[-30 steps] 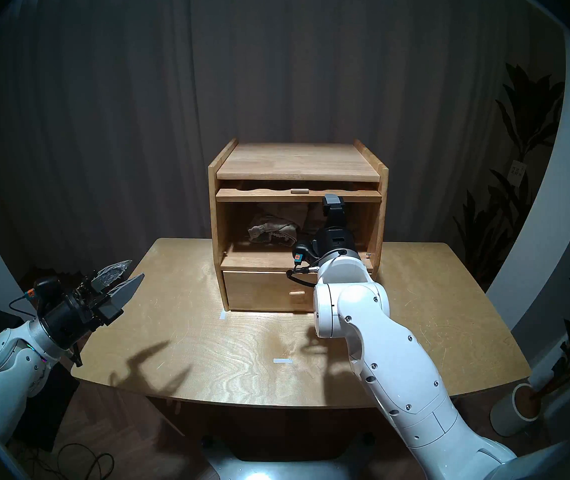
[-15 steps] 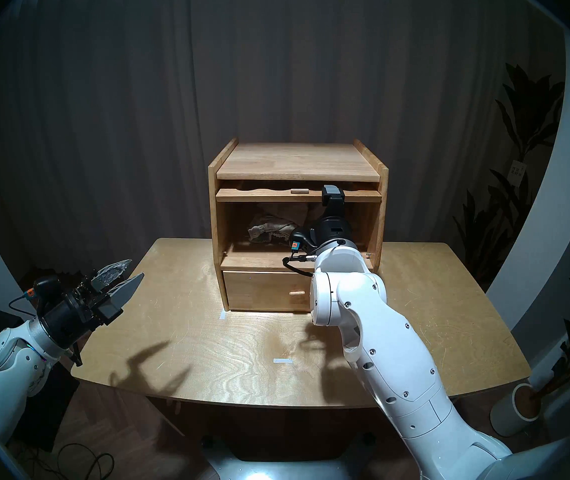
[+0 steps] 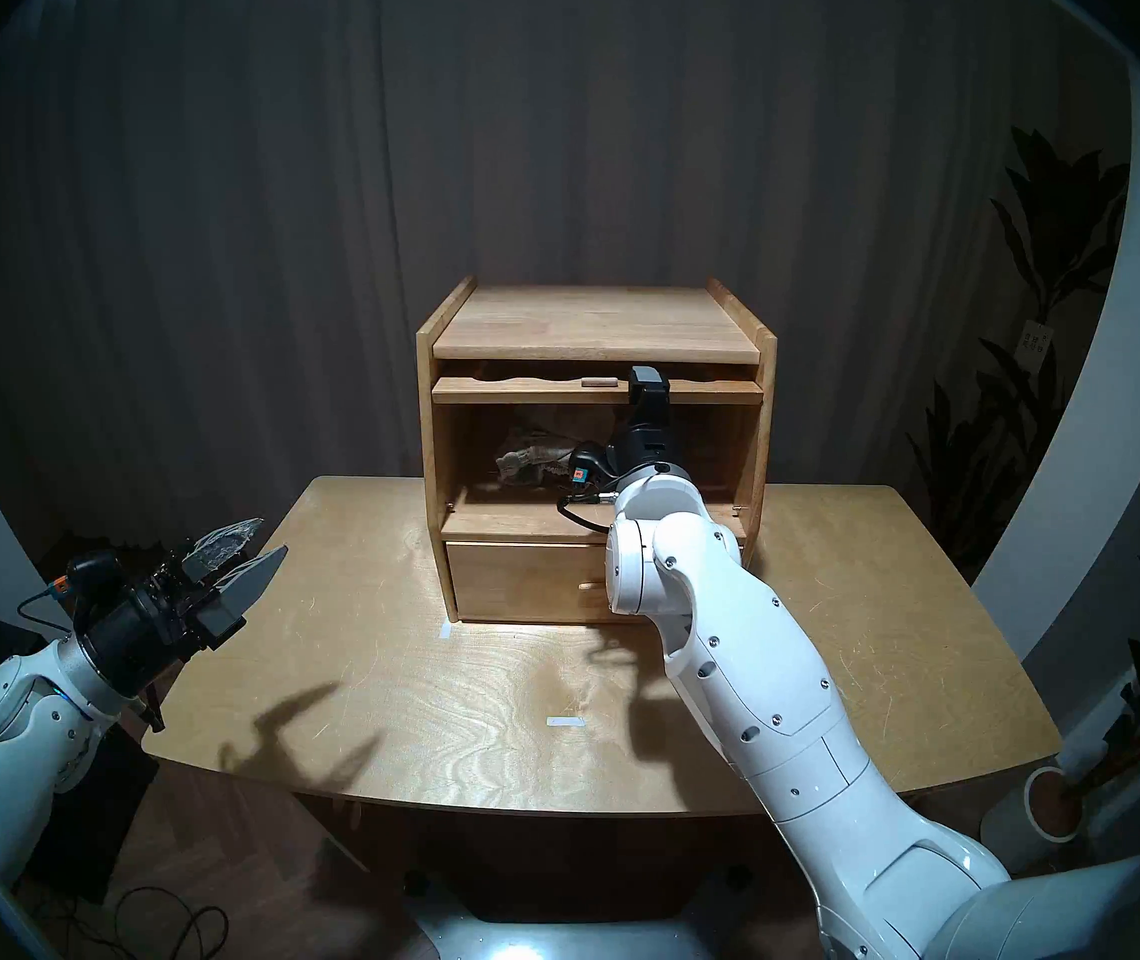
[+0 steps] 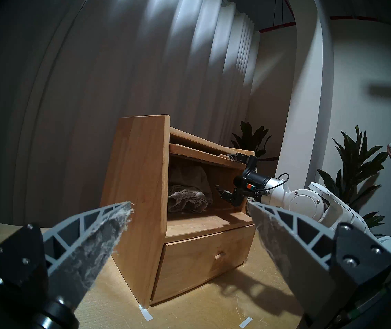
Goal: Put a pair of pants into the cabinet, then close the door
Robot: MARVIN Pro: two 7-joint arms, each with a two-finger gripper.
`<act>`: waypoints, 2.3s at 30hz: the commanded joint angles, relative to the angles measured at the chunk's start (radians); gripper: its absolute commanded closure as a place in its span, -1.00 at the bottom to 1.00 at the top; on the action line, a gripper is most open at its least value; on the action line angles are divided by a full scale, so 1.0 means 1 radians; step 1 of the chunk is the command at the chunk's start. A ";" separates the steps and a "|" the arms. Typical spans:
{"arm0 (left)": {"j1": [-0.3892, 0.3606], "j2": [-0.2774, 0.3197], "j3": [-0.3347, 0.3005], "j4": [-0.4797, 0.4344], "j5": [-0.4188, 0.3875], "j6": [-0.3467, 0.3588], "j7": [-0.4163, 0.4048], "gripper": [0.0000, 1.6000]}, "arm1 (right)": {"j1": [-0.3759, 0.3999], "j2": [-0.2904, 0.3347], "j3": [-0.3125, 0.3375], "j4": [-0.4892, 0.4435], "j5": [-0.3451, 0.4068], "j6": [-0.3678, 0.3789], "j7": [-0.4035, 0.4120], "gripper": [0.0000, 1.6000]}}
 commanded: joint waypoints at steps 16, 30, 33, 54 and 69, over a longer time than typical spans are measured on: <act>-0.005 0.001 -0.012 -0.004 -0.002 -0.004 -0.001 -1.00 | -0.016 0.016 -0.115 -0.122 -0.157 0.061 0.133 1.00; -0.005 0.001 -0.012 -0.004 -0.002 -0.004 -0.001 -1.00 | -0.091 0.054 -0.178 -0.197 -0.207 0.096 0.186 1.00; -0.005 0.001 -0.012 -0.004 -0.002 -0.004 -0.001 -1.00 | -0.096 0.060 -0.183 -0.190 -0.234 0.117 0.176 1.00; -0.005 0.001 -0.012 -0.004 -0.002 -0.004 -0.001 -1.00 | -0.147 0.205 -0.167 -0.269 -0.315 0.097 0.173 1.00; -0.005 0.000 -0.013 -0.004 -0.001 -0.004 -0.001 -1.00 | -0.085 0.218 -0.172 -0.273 -0.335 0.063 0.185 -1.00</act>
